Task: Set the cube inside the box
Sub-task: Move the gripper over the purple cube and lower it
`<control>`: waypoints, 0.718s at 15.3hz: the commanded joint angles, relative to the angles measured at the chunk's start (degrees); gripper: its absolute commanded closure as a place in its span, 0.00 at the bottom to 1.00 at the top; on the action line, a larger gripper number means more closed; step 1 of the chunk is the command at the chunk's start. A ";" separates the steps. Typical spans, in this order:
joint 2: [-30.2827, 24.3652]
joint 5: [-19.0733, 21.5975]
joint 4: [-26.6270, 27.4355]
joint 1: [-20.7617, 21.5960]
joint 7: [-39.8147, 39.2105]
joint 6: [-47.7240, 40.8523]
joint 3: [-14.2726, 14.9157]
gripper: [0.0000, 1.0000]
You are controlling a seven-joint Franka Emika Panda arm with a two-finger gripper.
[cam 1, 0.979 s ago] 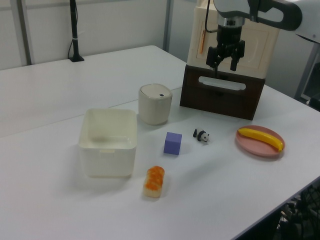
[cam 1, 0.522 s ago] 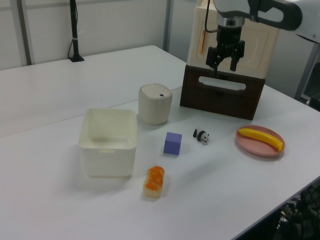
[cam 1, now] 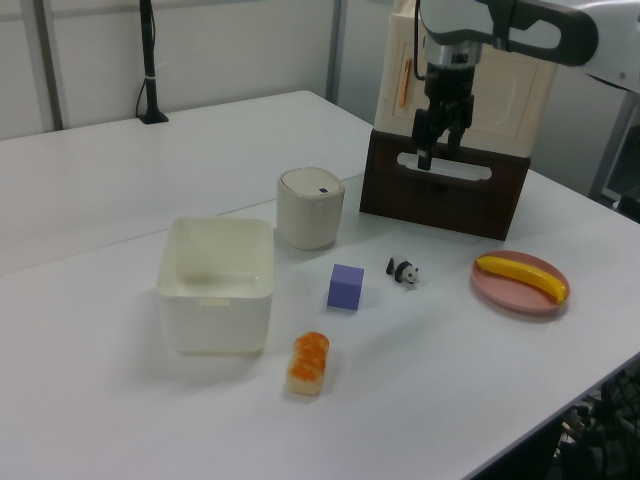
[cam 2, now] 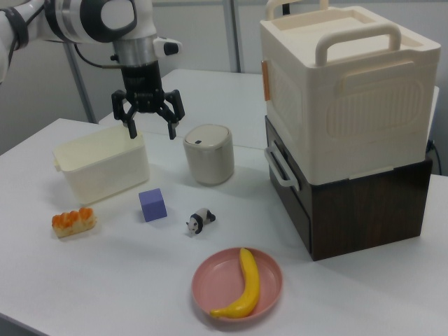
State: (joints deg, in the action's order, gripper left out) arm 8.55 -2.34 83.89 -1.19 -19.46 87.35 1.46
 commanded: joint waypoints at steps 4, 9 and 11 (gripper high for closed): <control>-0.90 1.46 9.61 2.77 -16.56 10.71 0.04 0.00; 1.64 0.85 15.34 7.33 -17.01 19.95 0.12 0.00; 3.22 0.67 16.04 8.40 -17.01 21.54 0.47 0.00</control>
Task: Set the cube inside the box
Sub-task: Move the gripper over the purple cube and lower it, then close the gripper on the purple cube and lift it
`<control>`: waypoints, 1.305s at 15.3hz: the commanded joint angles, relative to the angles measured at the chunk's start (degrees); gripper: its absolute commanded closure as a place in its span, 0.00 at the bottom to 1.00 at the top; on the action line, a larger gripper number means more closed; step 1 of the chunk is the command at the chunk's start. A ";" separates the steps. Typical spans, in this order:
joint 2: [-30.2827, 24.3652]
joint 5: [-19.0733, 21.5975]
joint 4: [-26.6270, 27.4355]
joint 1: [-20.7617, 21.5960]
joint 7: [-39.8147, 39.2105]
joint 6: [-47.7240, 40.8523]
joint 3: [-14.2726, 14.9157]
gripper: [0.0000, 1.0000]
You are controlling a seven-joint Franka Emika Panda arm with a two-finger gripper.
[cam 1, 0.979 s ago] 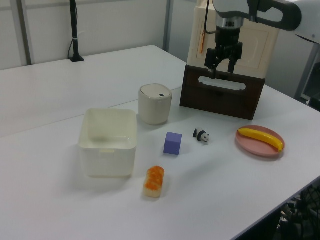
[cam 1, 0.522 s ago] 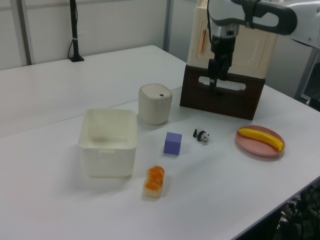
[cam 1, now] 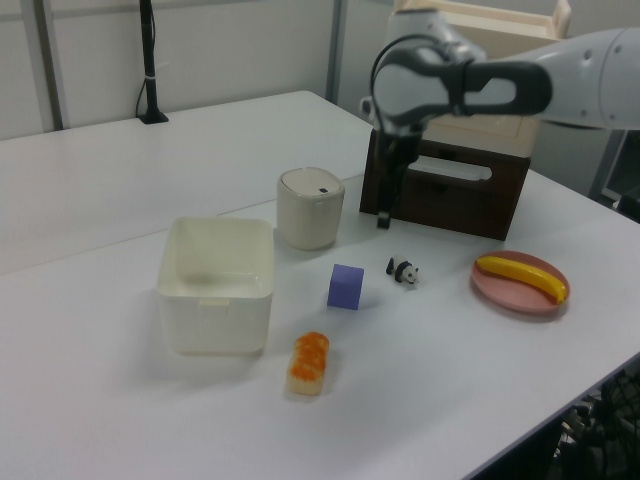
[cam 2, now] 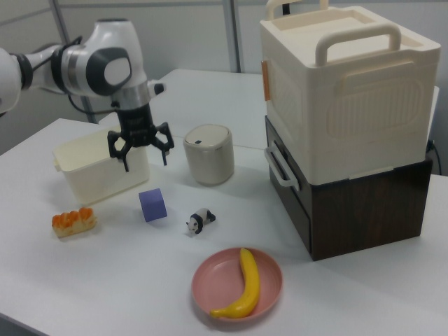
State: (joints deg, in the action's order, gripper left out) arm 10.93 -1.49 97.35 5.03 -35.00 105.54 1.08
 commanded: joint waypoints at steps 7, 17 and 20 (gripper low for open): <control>7.08 -2.56 2.50 4.37 -0.77 7.04 0.94 0.00; 12.71 -7.38 1.79 6.66 5.91 10.73 1.02 0.03; 13.33 -7.65 1.88 7.10 6.26 12.05 1.02 0.12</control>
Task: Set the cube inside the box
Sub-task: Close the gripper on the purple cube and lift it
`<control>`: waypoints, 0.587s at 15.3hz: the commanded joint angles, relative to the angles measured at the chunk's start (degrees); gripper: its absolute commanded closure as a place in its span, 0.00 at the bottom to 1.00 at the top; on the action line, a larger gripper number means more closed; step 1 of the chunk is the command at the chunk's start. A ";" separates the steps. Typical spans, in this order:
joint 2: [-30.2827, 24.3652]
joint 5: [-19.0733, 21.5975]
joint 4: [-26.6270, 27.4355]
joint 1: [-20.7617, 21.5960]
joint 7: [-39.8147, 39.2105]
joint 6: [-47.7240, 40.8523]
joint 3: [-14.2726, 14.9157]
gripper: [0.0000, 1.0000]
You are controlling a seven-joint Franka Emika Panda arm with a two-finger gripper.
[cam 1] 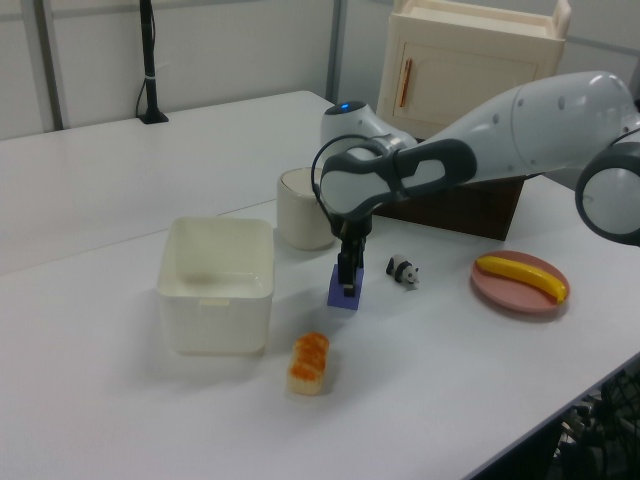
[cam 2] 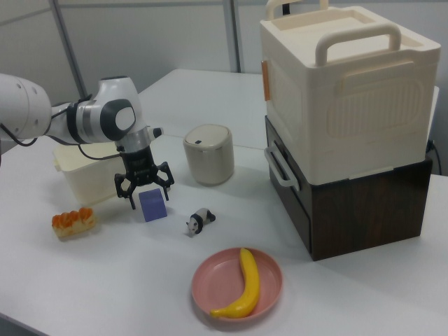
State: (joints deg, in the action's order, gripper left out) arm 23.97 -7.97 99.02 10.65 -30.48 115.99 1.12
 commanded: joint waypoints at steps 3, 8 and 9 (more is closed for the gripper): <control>-1.38 -0.91 0.03 0.87 1.65 0.47 0.99 0.32; -5.86 1.54 -3.22 -1.51 0.07 -5.07 0.90 0.41; -6.65 2.77 -4.09 -1.51 -0.11 -5.60 0.99 0.41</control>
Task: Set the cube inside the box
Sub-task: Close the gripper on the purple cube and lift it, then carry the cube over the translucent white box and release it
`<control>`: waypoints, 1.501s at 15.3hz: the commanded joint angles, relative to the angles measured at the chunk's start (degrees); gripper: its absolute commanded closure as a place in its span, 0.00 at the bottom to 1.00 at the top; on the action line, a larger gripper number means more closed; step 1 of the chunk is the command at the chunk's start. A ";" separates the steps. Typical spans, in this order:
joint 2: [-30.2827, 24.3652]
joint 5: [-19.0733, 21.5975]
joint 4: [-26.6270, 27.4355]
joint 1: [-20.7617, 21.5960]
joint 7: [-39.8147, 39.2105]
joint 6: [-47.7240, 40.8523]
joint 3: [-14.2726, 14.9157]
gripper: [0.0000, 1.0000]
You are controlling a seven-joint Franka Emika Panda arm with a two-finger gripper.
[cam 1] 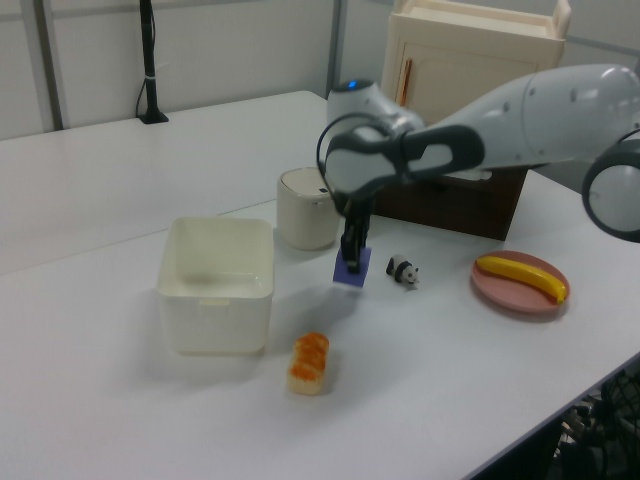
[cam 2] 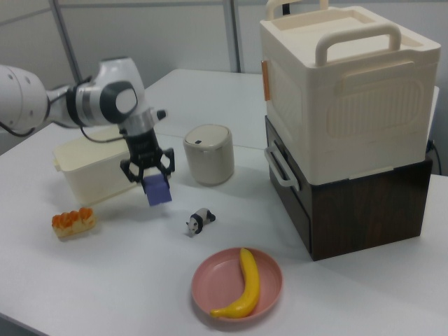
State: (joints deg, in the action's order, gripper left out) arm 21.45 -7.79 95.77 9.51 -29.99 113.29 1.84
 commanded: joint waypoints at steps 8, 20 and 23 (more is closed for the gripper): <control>-6.78 12.71 -12.09 4.01 8.00 -11.34 -0.26 0.41; 2.27 9.02 -13.59 13.08 25.59 1.41 -0.08 0.00; 3.25 7.97 -13.59 13.43 27.61 3.34 -0.17 0.00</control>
State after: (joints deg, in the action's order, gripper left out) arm 23.87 1.68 83.32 21.81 -5.78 115.34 1.10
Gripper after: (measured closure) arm 0.013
